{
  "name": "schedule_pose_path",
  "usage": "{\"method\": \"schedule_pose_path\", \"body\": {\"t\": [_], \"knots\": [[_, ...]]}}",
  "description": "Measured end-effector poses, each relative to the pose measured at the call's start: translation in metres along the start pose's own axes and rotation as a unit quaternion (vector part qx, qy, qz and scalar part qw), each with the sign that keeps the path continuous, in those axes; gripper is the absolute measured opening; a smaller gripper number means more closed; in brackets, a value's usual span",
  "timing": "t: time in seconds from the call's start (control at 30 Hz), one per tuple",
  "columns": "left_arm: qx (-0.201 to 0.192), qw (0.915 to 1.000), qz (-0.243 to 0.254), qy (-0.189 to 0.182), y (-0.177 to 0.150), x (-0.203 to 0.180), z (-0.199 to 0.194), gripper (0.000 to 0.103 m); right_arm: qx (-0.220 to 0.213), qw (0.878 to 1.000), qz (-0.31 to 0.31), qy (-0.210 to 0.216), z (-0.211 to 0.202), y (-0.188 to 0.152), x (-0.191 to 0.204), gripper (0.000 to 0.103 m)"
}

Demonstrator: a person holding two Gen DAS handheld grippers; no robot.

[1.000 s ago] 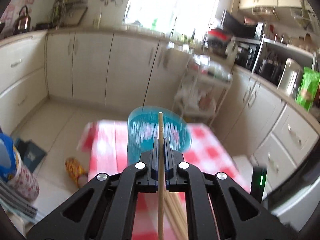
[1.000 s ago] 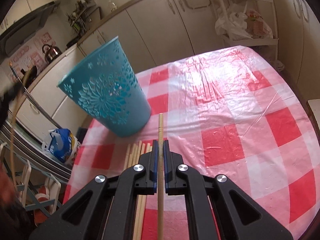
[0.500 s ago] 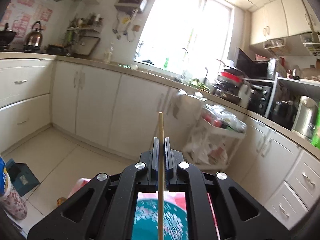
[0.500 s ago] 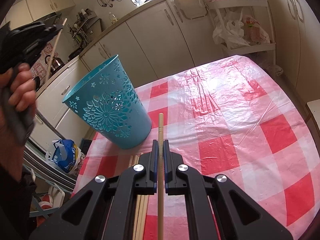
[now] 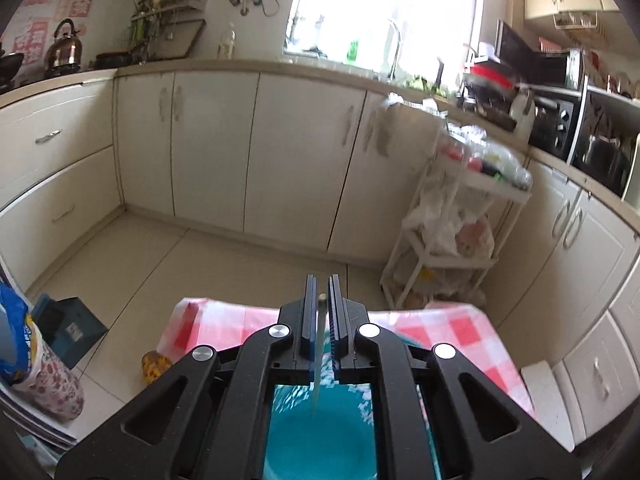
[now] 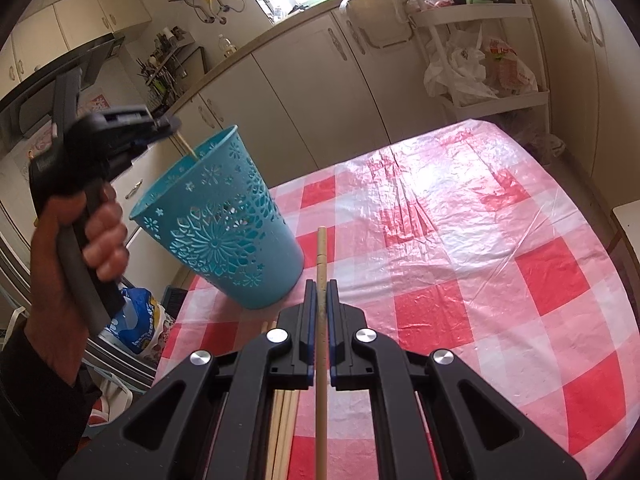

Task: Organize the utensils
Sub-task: 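Carry the left chopstick over the teal basket and open while right holds its chopstick, then lower the right chopstick into the teal basket and open the right gripper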

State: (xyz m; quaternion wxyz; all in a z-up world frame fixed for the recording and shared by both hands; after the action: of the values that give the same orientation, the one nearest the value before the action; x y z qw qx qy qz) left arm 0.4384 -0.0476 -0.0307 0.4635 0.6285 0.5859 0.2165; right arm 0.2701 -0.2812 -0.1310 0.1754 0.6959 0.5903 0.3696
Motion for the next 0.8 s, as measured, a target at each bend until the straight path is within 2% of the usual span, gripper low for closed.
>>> {"method": "schedule_pose_path", "body": {"t": [0.07, 0.1, 0.17, 0.2, 0.23, 0.4, 0.47, 0.57, 0.67, 0.73, 0.8], "knots": [[0.005, 1.0000, -0.002, 0.001, -0.006, 0.005, -0.007, 0.008, -0.012, 1.000, -0.003, 0.002, -0.006, 0.004, 0.004, 0.006], [0.008, 1.0000, -0.003, -0.001, -0.008, 0.007, -0.012, 0.012, -0.020, 1.000, -0.004, 0.007, -0.010, 0.008, 0.007, 0.006], [0.005, 1.0000, -0.004, 0.002, -0.012, 0.014, -0.029, 0.027, -0.044, 0.999, -0.005, 0.023, -0.021, 0.021, 0.018, 0.006], [-0.001, 1.0000, -0.007, 0.005, -0.014, 0.018, -0.038, 0.039, -0.053, 0.998, -0.002, 0.034, -0.026, 0.028, 0.024, 0.006], [-0.005, 0.9999, -0.009, 0.006, -0.016, 0.021, -0.046, 0.044, -0.066, 0.997, -0.001, 0.046, -0.031, 0.038, 0.032, 0.006], [-0.014, 0.9987, -0.049, 0.000, -0.034, 0.052, -0.090, 0.048, -0.121, 0.988, -0.018, 0.095, -0.046, 0.092, 0.087, 0.006], [-0.014, 0.9975, -0.069, -0.003, -0.044, 0.064, -0.104, 0.049, -0.153, 0.982, -0.035, 0.102, -0.048, 0.114, 0.112, 0.006], [-0.015, 0.9955, -0.093, -0.009, -0.058, 0.081, -0.123, 0.053, -0.192, 0.976, -0.050, 0.092, -0.038, 0.144, 0.145, 0.006], [-0.015, 0.9940, -0.108, -0.011, -0.075, 0.093, -0.140, 0.055, -0.220, 0.972, -0.058, 0.060, -0.020, 0.160, 0.161, 0.006], [-0.013, 0.9931, -0.116, -0.012, -0.088, 0.099, -0.149, 0.056, -0.220, 0.973, -0.058, 0.039, -0.001, 0.167, 0.166, 0.006], [-0.010, 0.9927, -0.120, -0.012, -0.098, 0.104, -0.155, 0.057, -0.199, 0.978, -0.054, 0.020, 0.021, 0.168, 0.167, 0.006]]}}
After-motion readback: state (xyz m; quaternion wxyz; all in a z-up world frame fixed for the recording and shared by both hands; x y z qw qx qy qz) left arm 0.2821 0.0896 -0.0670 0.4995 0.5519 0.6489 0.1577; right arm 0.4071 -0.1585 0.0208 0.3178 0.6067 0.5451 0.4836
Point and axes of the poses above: each gripper's, at about its wrist camera, not at the fingertips, and z roughly the way its jaws point, x to its left, y to its top, the point moved 3 cm from there along z, roughly the way its jaws point, and after that the axes turned 10 degrees about -y, right-handed, at the moved point
